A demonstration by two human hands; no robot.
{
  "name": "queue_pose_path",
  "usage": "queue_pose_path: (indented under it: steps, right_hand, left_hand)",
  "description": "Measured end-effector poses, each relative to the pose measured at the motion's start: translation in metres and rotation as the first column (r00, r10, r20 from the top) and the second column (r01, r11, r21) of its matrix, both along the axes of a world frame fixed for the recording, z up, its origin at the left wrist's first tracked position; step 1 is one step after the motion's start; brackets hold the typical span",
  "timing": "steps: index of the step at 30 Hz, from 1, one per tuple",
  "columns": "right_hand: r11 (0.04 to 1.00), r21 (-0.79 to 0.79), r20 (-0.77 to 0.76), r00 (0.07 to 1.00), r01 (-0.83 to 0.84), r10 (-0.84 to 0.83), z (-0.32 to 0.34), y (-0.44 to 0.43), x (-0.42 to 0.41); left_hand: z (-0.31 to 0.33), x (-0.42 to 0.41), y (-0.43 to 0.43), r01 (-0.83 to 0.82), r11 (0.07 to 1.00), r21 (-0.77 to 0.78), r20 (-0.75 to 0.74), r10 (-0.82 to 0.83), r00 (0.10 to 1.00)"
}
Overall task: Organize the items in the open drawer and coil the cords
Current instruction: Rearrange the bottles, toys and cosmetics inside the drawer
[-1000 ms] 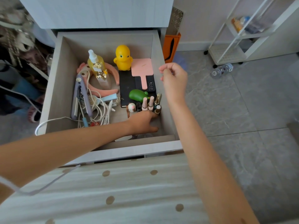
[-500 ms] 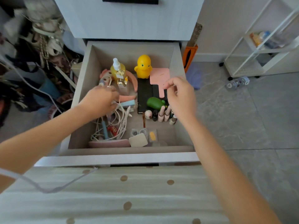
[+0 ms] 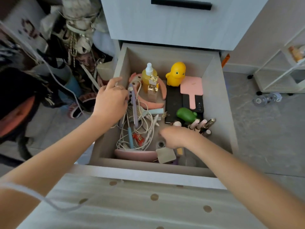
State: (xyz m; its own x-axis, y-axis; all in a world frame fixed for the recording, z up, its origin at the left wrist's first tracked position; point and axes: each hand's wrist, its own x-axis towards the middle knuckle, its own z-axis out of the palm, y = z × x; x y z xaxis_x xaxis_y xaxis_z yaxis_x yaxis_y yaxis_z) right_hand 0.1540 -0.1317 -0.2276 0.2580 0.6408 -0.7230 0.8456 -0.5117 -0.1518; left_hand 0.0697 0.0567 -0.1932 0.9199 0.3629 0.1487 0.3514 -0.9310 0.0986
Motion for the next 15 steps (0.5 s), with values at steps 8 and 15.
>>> queue_pose_path:
  steps: [8,15]
  right_hand:
    - [0.983,0.099,-0.057,0.987,0.156,-0.151,-0.019,-0.002,-0.003]
    - [0.953,0.283,0.076,0.988,0.108,-0.135,0.01,0.0,-0.006]
  left_hand:
    - [-0.003,0.0,0.001,-0.022,1.0,-0.013,-0.022,0.022,1.0]
    - [-0.001,-0.004,0.0,0.013,0.998,-0.054,0.006,-0.013,1.0]
